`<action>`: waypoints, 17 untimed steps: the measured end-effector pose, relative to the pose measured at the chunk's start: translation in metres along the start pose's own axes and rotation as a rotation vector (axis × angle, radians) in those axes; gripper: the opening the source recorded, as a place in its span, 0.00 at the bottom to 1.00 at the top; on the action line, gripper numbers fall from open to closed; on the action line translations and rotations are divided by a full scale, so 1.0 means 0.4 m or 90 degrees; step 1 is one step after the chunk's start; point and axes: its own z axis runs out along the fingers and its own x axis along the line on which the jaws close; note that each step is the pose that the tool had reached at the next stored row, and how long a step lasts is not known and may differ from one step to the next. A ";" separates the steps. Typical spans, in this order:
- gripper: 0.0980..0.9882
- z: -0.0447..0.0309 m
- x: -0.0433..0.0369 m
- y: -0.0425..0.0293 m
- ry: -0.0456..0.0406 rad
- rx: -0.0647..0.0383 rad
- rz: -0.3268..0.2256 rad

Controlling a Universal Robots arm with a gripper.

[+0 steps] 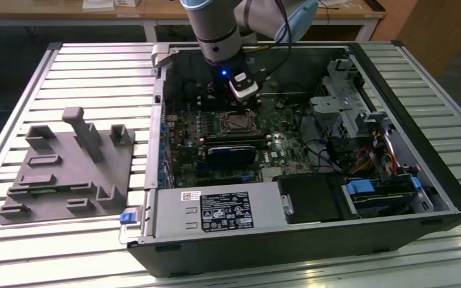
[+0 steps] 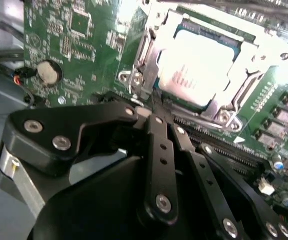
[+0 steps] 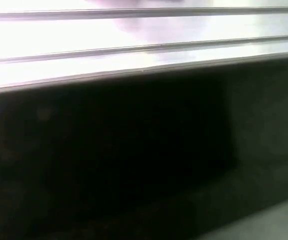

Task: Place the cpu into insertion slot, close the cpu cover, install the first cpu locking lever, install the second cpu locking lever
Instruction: 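Install the first cpu locking lever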

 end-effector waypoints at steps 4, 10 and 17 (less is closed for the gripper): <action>0.01 -0.006 -0.002 0.001 0.0000 0.000 0.001; 0.01 -0.020 -0.006 0.002 0.0000 0.001 0.002; 0.01 -0.026 -0.007 0.003 0.0004 -0.001 0.002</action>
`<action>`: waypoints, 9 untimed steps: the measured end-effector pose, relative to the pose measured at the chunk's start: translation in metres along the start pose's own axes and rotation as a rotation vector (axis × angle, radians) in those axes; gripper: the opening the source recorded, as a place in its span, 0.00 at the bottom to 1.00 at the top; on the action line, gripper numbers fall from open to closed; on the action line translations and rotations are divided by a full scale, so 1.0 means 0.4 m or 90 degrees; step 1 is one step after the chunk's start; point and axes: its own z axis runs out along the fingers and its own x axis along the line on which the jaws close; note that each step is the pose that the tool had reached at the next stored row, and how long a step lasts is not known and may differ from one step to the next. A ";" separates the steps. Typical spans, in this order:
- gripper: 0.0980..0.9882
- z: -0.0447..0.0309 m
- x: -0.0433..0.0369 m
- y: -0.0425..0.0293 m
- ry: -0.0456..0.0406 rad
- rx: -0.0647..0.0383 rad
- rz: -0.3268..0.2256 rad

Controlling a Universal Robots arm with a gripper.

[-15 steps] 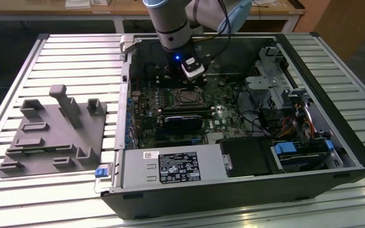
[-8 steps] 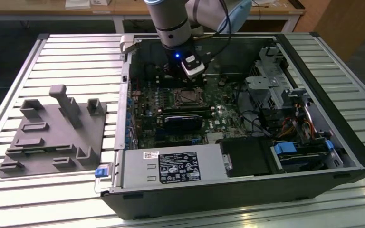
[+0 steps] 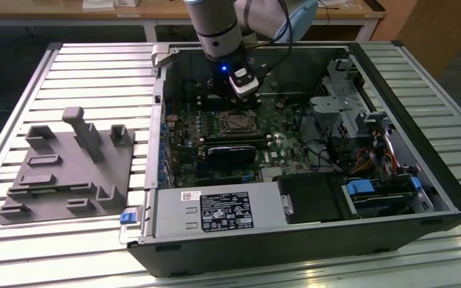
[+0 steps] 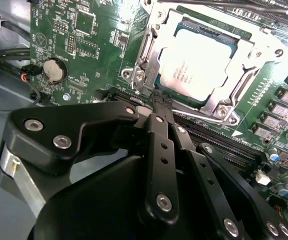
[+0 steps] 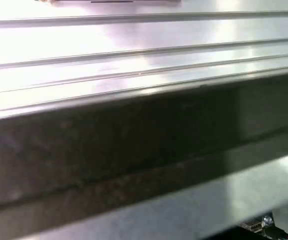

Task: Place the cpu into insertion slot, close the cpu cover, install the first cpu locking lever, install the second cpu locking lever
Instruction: 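Install the first cpu locking lever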

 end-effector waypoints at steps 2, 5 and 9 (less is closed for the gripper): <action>0.01 -0.005 -0.002 0.001 0.0001 -0.001 0.000; 0.01 -0.006 0.001 0.000 0.0001 -0.001 0.000; 0.01 -0.009 0.009 -0.002 0.0008 -0.004 0.001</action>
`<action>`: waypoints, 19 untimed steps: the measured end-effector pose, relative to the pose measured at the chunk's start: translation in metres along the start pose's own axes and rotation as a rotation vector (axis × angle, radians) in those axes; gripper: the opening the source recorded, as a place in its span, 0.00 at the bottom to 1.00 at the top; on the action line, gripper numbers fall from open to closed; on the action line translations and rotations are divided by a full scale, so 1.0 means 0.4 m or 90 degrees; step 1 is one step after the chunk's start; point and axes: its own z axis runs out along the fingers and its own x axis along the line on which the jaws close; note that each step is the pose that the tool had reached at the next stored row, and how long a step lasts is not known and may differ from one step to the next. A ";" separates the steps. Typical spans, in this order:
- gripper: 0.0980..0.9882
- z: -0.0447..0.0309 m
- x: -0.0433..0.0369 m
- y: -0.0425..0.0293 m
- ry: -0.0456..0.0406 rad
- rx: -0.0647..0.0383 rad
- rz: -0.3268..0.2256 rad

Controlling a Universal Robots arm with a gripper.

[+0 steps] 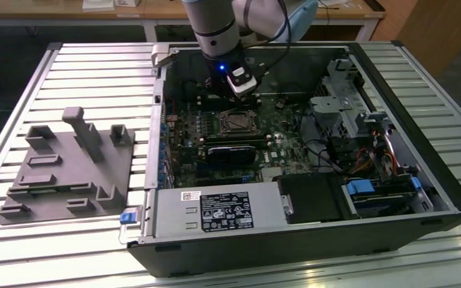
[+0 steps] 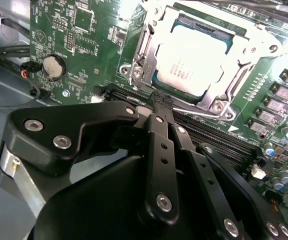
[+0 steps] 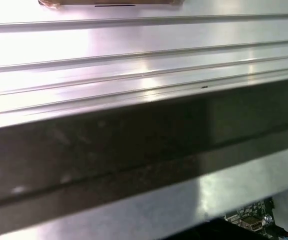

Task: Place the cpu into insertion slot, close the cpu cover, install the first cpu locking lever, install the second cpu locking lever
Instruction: 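Install the first cpu locking lever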

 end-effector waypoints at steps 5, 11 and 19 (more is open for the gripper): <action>0.01 -0.001 0.006 0.000 0.0014 -0.006 0.002; 0.01 -0.002 0.011 0.002 0.0019 -0.009 0.003; 0.01 0.000 0.014 0.005 0.0019 -0.009 0.003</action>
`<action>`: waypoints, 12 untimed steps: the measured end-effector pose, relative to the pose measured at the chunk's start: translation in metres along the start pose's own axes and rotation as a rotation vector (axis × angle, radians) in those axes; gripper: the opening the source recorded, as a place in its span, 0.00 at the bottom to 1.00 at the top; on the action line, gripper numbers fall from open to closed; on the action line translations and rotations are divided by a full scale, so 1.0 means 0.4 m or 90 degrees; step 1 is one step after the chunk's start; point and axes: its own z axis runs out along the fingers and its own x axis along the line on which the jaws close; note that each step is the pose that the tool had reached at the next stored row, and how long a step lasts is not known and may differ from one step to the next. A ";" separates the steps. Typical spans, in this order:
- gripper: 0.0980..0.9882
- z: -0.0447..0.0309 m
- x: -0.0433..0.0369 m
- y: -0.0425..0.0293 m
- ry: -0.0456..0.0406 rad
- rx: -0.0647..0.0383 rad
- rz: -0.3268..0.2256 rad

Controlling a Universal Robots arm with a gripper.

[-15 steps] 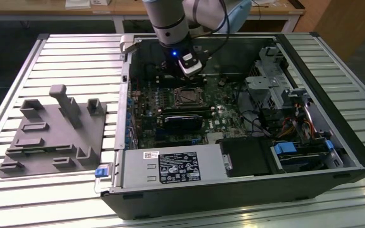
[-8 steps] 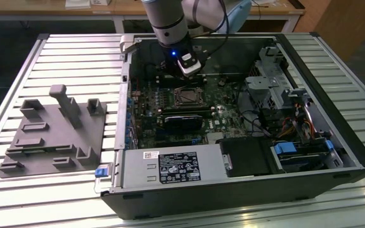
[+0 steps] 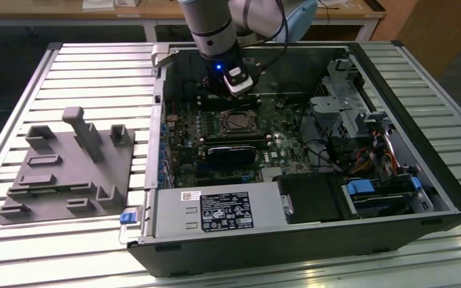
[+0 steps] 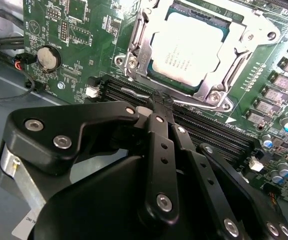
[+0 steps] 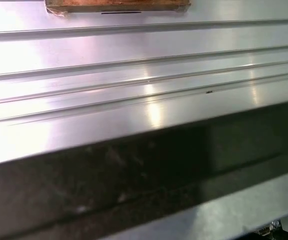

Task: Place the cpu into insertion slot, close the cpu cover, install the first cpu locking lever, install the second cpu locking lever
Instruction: 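Install the first cpu locking lever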

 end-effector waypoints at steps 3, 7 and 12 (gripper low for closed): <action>0.01 0.002 0.001 0.001 0.0001 0.000 0.000; 0.01 0.005 0.002 0.004 0.0001 0.000 0.000; 0.01 0.008 0.003 0.004 0.0000 0.000 0.000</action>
